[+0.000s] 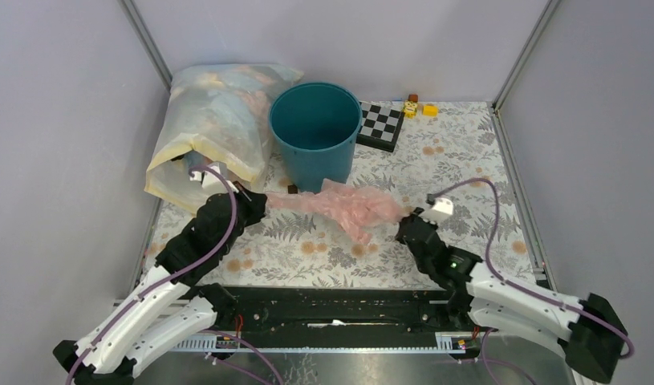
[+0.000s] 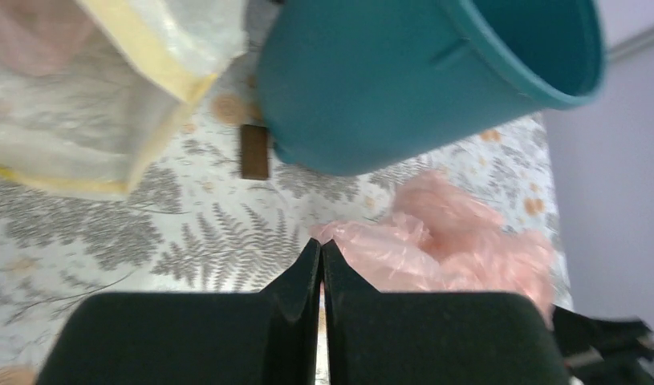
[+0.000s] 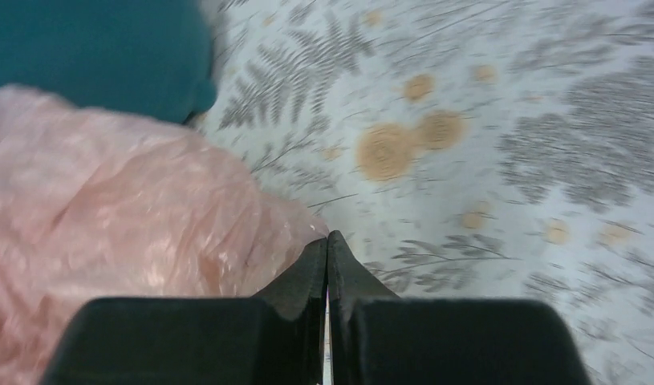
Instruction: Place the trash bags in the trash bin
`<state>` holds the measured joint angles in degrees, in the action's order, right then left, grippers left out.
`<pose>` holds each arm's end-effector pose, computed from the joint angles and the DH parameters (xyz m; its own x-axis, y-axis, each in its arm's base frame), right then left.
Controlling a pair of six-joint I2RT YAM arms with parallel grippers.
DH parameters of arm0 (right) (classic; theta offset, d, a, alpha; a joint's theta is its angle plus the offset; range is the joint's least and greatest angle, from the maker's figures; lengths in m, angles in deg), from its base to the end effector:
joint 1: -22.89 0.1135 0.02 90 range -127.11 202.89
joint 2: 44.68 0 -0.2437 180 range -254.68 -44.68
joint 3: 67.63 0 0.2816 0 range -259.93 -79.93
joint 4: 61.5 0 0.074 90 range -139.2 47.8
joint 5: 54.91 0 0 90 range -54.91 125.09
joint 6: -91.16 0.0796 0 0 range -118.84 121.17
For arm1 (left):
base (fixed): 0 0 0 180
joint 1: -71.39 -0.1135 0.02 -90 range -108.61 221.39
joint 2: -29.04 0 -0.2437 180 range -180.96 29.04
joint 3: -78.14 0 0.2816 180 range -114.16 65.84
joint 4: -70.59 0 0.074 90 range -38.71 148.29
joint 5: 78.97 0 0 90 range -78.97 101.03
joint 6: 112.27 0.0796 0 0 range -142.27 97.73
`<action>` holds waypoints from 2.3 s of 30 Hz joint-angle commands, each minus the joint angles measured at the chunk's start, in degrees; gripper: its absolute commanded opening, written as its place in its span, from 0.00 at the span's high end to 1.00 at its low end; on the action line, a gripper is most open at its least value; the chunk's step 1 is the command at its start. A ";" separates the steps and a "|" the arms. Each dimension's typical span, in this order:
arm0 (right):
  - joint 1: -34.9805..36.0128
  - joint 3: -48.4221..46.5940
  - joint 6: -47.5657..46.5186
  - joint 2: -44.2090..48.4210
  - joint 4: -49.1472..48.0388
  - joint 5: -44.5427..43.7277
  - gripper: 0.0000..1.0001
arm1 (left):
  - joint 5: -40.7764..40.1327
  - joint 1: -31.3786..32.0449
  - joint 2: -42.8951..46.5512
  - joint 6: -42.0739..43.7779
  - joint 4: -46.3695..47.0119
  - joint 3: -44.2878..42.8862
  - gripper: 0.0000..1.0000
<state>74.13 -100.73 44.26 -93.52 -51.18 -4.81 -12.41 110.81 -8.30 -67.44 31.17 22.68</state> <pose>0.1976 0.1645 0.1612 -0.3631 0.3851 -0.8485 0.0145 0.9128 0.4081 0.1985 -0.1221 0.2955 -0.4080 -0.5069 -0.7593 0.0099 0.8292 -0.5589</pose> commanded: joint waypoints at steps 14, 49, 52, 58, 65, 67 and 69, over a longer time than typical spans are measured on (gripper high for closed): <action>0.08 -3.77 18.32 24.01 37.28 -26.19 1.00 | -19.88 -2.59 6.69 -9.28 -11.93 6.34 1.00; -7.16 -15.86 -6.27 -10.53 23.81 -4.27 0.97 | -12.85 -7.99 0.11 -5.24 -3.72 6.93 1.00; -14.75 -12.57 -4.78 -3.89 25.15 -3.24 1.00 | -13.28 -10.55 1.79 -6.02 -4.69 7.37 1.00; -18.48 -11.14 -2.66 2.07 25.71 -1.98 1.00 | -10.78 -11.74 3.59 -6.80 -4.78 8.56 1.00; -18.40 -17.35 -10.04 -1.29 23.89 6.75 0.93 | 11.05 -11.73 -0.01 1.44 5.58 9.65 1.00; -18.45 -20.68 -12.44 -3.62 25.07 9.56 0.79 | 15.13 -11.73 -1.76 2.83 6.49 8.96 1.00; -18.42 -25.13 -17.56 -6.09 27.54 18.18 0.70 | 19.35 -11.73 -3.05 3.63 7.26 8.52 1.00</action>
<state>55.88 -117.16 34.84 -96.34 -25.60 2.10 -5.07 99.38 -9.20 -67.52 33.10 32.69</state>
